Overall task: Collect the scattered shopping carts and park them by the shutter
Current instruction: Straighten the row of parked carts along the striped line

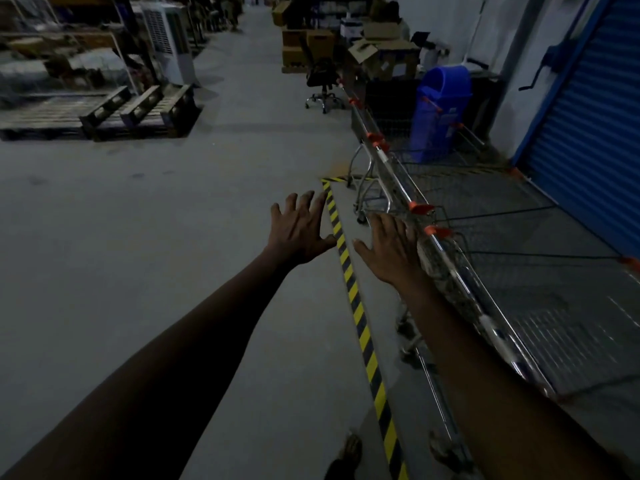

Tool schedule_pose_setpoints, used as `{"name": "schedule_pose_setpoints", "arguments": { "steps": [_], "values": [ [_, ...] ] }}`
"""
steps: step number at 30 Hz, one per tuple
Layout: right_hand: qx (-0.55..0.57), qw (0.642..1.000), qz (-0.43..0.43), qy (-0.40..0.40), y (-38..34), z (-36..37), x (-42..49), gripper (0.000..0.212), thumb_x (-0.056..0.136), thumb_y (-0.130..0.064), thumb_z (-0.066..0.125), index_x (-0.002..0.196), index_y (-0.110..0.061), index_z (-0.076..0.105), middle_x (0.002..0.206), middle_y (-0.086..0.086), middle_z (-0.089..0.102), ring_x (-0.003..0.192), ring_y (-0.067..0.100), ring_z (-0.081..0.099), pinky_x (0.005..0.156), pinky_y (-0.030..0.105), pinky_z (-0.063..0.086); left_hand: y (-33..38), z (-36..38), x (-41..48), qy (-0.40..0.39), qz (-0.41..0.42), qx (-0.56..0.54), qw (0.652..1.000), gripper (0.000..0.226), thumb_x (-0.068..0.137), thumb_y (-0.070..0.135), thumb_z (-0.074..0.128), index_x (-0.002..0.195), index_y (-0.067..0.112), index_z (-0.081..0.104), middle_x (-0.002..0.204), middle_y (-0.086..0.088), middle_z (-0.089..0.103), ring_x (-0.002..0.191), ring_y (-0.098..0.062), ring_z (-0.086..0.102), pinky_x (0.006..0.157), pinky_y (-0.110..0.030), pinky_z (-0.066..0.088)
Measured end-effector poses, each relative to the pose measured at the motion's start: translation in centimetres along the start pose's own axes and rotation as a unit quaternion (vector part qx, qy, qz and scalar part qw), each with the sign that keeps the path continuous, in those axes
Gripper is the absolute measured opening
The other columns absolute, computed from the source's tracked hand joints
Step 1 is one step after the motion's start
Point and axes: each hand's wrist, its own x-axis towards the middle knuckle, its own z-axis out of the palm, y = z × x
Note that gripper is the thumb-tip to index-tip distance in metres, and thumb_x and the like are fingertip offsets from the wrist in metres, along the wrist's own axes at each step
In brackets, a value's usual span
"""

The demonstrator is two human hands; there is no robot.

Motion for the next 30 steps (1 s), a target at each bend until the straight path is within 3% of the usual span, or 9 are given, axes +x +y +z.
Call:
{"name": "schedule_pose_setpoints", "arguments": {
  "steps": [6,13,19,30],
  "values": [
    [0.014,1.0,-0.012,-0.022,3.0,4.1,14.0,0.066,0.094,-0.054,0.045,0.147,-0.019,0.03,0.147,0.006,0.035,0.137,0.029,0.028,0.109,0.051,0.024,-3.6,4.2,12.9,-0.007,-0.036,0.003,0.999,0.09,0.078,0.067,0.045,0.151,0.021,0.017,0.153,-0.009,0.031,0.134,-0.035,0.031,0.097,-0.053,0.033],
    [0.028,0.997,-0.026,-0.065,4.3,9.7,27.7,0.066,0.094,-0.055,0.044,0.149,-0.022,0.025,0.151,0.006,0.03,0.138,0.031,0.026,0.11,0.051,0.02,-8.8,10.4,23.8,-0.022,-0.054,-0.007,0.998,0.092,0.079,0.067,0.046,0.151,0.02,0.015,0.154,-0.009,0.029,0.135,-0.035,0.03,0.098,-0.054,0.033],
    [0.009,0.998,-0.023,-0.061,4.6,14.5,40.7,0.064,0.094,-0.052,0.047,0.147,-0.021,0.028,0.148,0.006,0.033,0.135,0.03,0.03,0.108,0.051,0.025,-15.5,16.2,35.4,-0.039,-0.028,-0.001,0.999,0.099,0.076,0.07,0.048,0.153,0.021,0.011,0.156,-0.009,0.023,0.138,-0.035,0.024,0.102,-0.055,0.03],
    [0.014,0.997,0.055,-0.045,2.9,21.4,64.8,0.066,0.091,-0.052,0.051,0.147,-0.02,0.032,0.147,0.007,0.037,0.134,0.03,0.033,0.108,0.049,0.025,-28.7,22.9,58.2,-0.064,0.034,-0.029,0.997,0.101,0.076,0.07,0.051,0.153,0.02,0.009,0.158,-0.011,0.018,0.139,-0.036,0.021,0.101,-0.054,0.032]
  ]
}}
